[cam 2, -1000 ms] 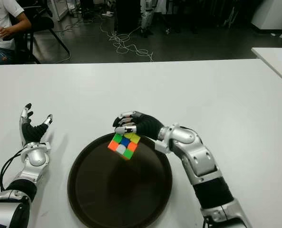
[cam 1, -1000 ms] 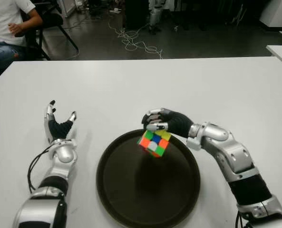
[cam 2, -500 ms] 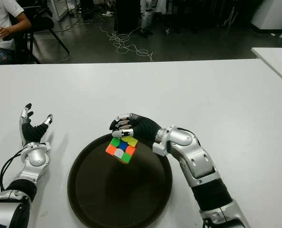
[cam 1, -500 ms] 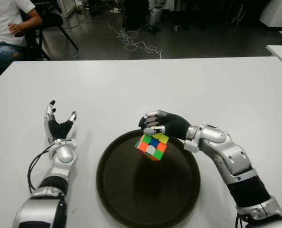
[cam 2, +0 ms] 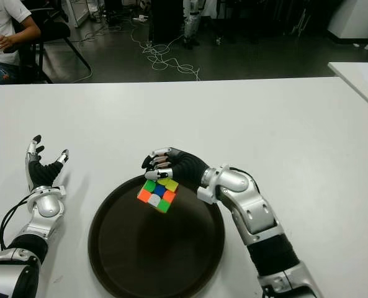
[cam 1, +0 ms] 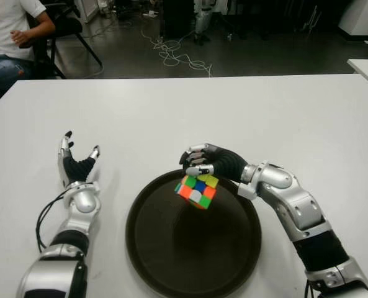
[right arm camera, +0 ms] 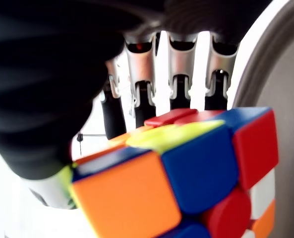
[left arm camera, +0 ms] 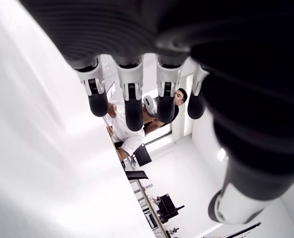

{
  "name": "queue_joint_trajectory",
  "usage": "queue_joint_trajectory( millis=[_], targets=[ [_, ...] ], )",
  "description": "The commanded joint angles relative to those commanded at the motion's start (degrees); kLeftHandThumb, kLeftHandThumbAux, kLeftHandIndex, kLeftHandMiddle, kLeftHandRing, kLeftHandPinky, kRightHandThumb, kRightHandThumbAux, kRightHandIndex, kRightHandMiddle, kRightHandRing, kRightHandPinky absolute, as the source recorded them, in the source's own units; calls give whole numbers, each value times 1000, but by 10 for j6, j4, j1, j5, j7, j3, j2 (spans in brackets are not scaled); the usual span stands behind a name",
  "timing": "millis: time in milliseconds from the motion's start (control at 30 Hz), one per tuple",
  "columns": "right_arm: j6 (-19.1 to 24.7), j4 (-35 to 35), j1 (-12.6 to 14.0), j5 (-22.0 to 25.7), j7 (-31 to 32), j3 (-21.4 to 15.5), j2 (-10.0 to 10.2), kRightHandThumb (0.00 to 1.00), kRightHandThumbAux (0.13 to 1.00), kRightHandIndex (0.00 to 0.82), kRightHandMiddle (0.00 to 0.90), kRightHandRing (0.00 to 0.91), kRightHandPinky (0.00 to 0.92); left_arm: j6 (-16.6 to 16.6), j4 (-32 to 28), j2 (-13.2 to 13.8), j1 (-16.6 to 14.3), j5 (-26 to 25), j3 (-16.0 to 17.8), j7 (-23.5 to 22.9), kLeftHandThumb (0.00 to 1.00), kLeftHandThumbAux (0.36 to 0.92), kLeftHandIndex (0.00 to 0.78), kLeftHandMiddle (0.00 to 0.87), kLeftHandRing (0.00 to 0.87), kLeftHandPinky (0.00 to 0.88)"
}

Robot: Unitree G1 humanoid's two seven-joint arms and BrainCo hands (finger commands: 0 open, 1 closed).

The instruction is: Pick up the Rubik's Cube and put it in the plate

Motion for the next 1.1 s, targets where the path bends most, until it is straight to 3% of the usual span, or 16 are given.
queue_joint_trajectory(
  millis=[33,67,167,233,467,767,1100],
  targets=[
    [0,1,0,-1,-2,0,1,374,749,310,401,437,451,0,0,0,0,0,0,0,0,749,95,126,127,120],
    [-1,7,-2,0,0,0,3,256,756,272,371,407,424,-1,1,0,0,0,0,1,0,750,95,126,128,120],
    [-1,17,-5,6,7,-2,6,83,768,141,239,262,249,-2,1,0,0,0,0,1,0,744,93,122,124,116],
    [0,21,-7,10,12,-4,8,42,772,92,185,200,188,-3,1,0,0,0,0,1,0,743,97,129,131,128],
    [-33,77,-22,33,63,-15,18,2,768,7,48,30,46,-8,2,1,0,-1,1,1,0,771,101,130,130,112],
    [-91,115,-27,31,91,-23,26,0,702,0,3,0,22,-10,1,-1,0,-4,4,0,0,753,101,138,139,128],
    [-129,151,-33,25,104,-26,29,0,674,0,12,0,33,-12,1,-4,1,-6,6,0,0,766,106,135,134,119]
  ],
)
